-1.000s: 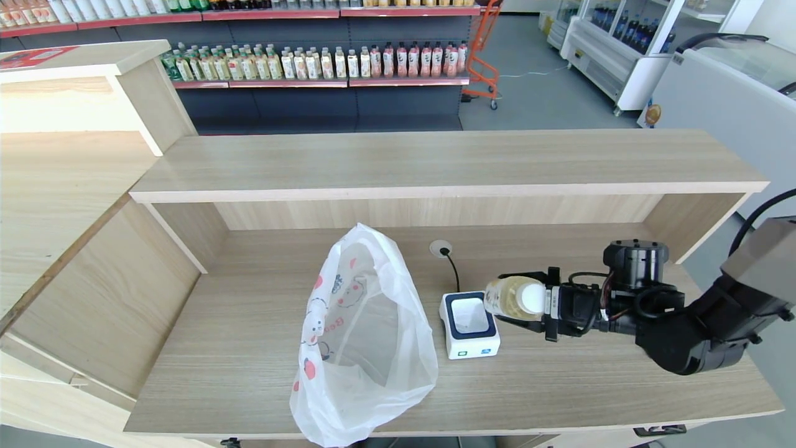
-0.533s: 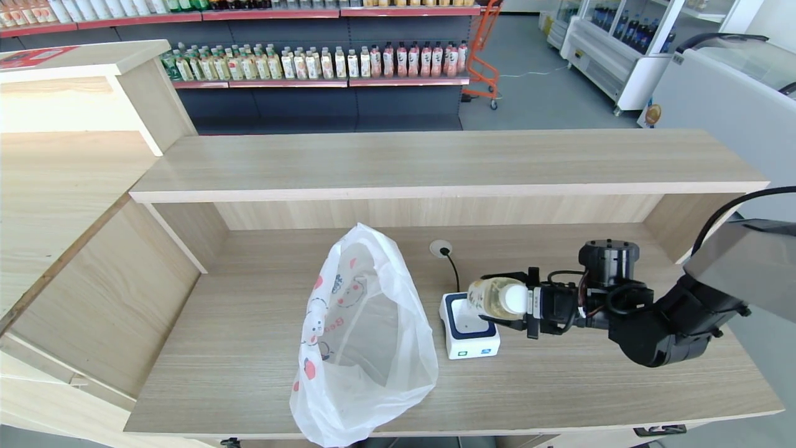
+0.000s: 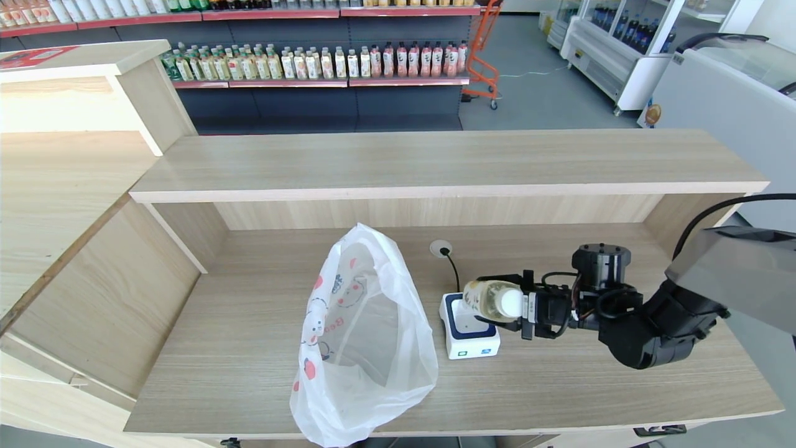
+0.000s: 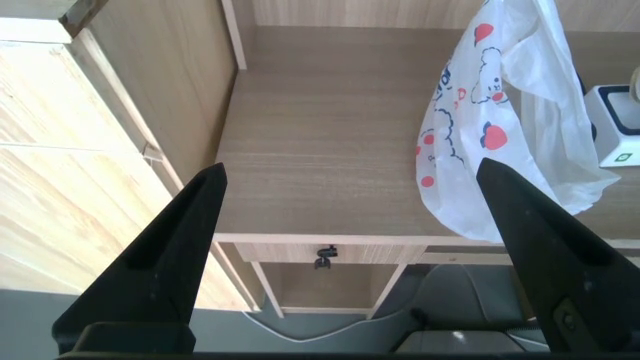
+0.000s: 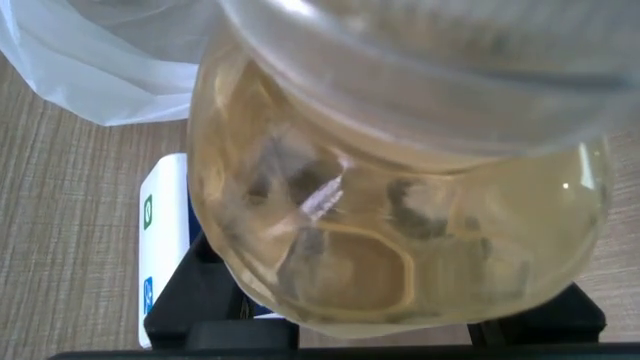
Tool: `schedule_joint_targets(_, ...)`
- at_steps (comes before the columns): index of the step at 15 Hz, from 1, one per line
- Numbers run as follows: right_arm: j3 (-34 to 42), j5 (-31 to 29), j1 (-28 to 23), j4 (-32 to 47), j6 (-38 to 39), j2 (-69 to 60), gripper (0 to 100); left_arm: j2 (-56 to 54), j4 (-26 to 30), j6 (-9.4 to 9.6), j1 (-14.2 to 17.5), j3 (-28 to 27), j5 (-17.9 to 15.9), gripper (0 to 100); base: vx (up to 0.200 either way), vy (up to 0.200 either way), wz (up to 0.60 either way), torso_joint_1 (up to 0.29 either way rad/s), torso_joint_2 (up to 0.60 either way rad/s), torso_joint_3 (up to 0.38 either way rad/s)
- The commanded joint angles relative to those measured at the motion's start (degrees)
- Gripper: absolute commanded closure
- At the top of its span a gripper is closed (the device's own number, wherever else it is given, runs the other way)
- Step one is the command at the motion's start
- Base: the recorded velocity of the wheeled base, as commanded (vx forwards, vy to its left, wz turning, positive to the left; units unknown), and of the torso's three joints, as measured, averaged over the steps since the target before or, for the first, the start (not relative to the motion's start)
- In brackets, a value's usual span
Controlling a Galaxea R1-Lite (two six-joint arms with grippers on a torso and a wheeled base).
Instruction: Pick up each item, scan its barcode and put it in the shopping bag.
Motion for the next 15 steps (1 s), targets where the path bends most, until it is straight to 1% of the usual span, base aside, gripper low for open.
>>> schedule_joint_targets(1, -0.5, 0.1, 0.0, 0.0, 0.0, 0.9, 100, 0.0, 0.0, -0.02, 0.0, 0.0, 0.0, 0, 0.000, 0.000, 0.00, 0.000, 0.00, 0.000)
schedule_joint_targets(5, -4.1, 2.3, 0.8, 0.0, 0.1, 2.9, 100, 0.0, 0.0, -0.02, 0.0, 0.0, 0.0, 0, 0.000, 0.000, 0.00, 0.000, 0.00, 0.000)
schedule_joint_targets(10, -5.7, 4.5, 1.0, 0.0, 0.2, 4.8, 100, 0.0, 0.0, -0.02, 0.0, 0.0, 0.0, 0, 0.000, 0.000, 0.00, 0.000, 0.00, 0.000)
schedule_joint_targets(15, -5.9, 4.7, 0.6, -0.2, -0.3, 5.4, 100, 0.0, 0.0, -0.02, 0.0, 0.0, 0.0, 0, 0.000, 0.000, 0.00, 0.000, 0.00, 0.000)
